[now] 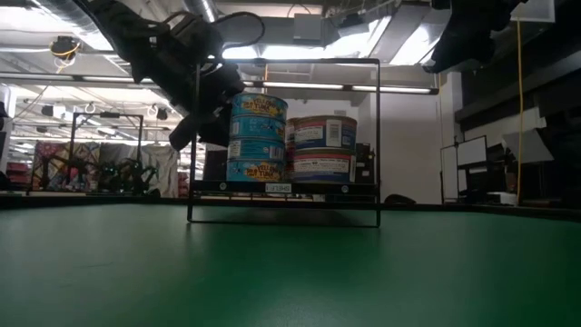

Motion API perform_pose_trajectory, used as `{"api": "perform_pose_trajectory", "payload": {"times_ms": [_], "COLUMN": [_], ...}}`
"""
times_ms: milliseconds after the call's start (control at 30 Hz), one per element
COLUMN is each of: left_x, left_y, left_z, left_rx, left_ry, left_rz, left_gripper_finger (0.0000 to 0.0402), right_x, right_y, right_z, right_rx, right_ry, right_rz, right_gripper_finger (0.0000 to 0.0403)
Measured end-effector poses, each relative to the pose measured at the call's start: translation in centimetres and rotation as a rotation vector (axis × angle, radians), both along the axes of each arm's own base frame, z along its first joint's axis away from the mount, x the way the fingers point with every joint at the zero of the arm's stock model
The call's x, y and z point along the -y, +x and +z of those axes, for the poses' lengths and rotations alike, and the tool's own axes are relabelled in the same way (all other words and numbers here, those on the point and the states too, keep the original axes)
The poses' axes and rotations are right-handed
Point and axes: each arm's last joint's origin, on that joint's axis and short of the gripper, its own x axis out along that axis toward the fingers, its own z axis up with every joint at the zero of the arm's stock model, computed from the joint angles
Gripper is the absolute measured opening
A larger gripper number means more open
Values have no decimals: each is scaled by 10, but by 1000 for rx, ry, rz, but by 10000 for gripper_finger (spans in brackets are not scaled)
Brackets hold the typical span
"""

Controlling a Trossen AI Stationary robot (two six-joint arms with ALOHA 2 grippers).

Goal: Stack canned seafood by type on shelf
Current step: Stack the green tuna can on top of the green tuna can on the shelf, then return to Home Position

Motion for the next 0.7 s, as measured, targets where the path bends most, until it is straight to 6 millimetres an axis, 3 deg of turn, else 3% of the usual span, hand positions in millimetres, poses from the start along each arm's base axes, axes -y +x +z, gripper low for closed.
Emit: {"api": "perform_pose_trajectory", "payload": {"times_ms": [400, 700], "left_x": [-1, 11], "left_y": [-1, 3], "left_z": [0, -1], "left_rx": [23, -7], "left_ry": [-55, -34], "left_rz": [114, 37], "left_gripper_finger": [192, 207], "right_x": [0, 0], "right_y": [0, 0], "right_z": [0, 0], "right_rx": [0, 0], "right_ry": [0, 1], "right_rz": [0, 1], "right_gripper_finger": [143, 143]}}
